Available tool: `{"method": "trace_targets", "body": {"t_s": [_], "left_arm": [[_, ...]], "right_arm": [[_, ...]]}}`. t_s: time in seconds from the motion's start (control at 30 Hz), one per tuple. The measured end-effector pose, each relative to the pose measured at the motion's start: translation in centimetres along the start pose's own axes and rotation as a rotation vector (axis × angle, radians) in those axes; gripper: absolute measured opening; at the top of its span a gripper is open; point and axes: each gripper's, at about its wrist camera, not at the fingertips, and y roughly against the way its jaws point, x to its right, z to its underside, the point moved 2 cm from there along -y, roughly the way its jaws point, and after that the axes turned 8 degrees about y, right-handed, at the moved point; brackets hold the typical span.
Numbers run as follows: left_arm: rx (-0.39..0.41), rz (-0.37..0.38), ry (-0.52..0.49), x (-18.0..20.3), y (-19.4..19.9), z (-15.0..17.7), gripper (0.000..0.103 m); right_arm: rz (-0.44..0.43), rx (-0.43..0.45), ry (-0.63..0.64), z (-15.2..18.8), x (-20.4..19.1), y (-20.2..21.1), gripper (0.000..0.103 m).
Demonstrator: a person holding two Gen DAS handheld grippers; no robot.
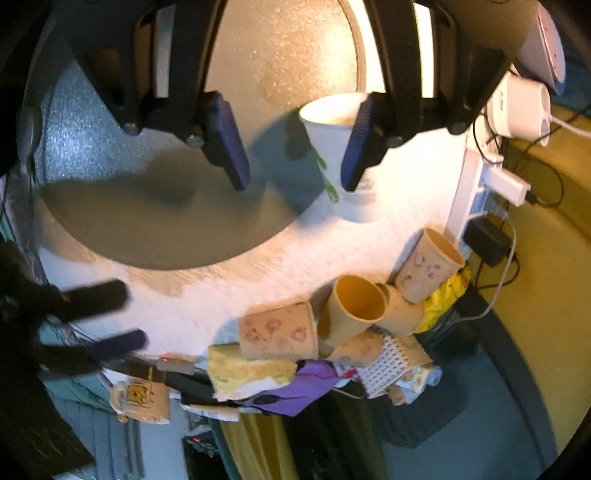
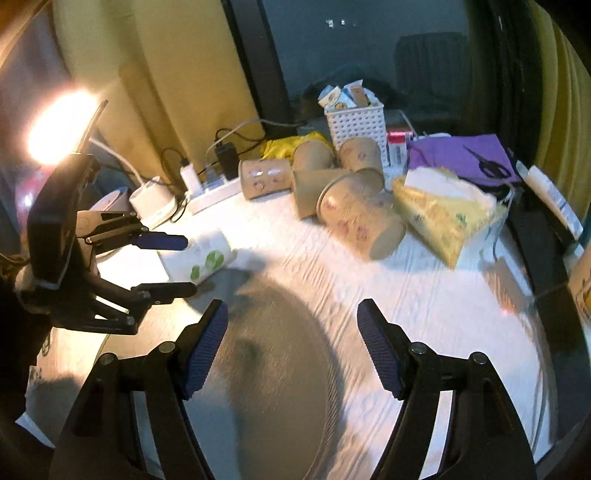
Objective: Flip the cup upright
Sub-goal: 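Close the right gripper around the white cup's body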
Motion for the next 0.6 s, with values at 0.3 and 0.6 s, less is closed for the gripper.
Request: {"method": "trace_targets", "body": {"t_s": [0.3,0.6], "left_arm": [[-0.008,-0.025,0.323,-9.3,-2.7,-0.4,0.055],[-0.042,0.022,0.335,-9.2,-3.3,0.9,0.065]], "right_arm": [[0.010,-0.016,-0.011,1.4,-0.2,1.3,0.075],[0.018,-0.018,-0.016,0.4,0.7,0.4,0.075]]}}
